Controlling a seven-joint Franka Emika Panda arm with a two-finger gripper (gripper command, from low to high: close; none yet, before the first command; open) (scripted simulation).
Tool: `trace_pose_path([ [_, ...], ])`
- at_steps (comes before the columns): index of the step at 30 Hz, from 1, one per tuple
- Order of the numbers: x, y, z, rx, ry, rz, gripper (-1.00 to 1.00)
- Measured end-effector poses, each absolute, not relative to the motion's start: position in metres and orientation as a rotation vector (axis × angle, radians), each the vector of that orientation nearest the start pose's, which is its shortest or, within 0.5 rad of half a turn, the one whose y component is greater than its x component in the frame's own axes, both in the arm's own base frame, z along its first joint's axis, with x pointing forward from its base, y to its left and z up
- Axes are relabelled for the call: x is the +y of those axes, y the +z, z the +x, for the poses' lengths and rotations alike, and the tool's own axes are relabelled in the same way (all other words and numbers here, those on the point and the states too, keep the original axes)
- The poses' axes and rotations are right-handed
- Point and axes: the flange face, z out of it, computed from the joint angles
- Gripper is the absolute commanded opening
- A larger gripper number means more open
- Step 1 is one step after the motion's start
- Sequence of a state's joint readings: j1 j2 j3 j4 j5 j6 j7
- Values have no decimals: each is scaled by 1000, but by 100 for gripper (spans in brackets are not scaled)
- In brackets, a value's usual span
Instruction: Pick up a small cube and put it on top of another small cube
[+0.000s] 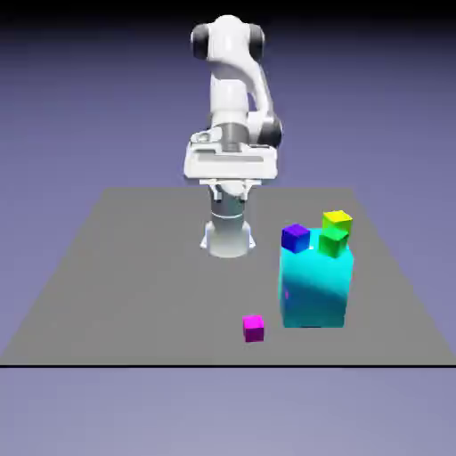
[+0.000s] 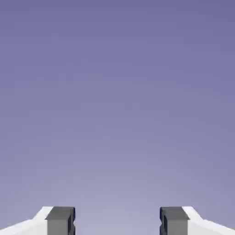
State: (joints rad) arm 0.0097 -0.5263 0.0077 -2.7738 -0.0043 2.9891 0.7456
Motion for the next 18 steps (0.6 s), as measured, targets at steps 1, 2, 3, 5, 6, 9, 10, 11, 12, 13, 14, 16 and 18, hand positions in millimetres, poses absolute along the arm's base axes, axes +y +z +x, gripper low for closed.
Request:
trace_pose_path([
  [1, 10, 447, 410, 966, -927, -2567, 0],
  [2, 12, 441, 419, 973, -874, -2602, 0],
  [3, 14, 434, 428, 981, -820, -2637, 0],
  [5, 19, 421, 445, 995, -708, -2704, 0],
  [6, 21, 414, 453, 1002, -651, -2736, 0],
  [9, 29, 391, 476, 1020, -475, -2826, 0],
  [10, 31, 382, 483, 1025, -415, -2853, 0],
  [11, 33, 374, 489, 1031, -354, -2880, 0],
  [12, 36, 365, 496, 1034, -292, -2905, 0],
  [13, 39, 356, 502, 1037, -229, -2929, 0],
  [14, 42, 347, 507, 1041, -165, -2952, 0],
  [16, 46, 328, 518, 1049, -36, -2994, 0],
  [18, 50, 308, 527, 1055, 97, -3030, 0],
])
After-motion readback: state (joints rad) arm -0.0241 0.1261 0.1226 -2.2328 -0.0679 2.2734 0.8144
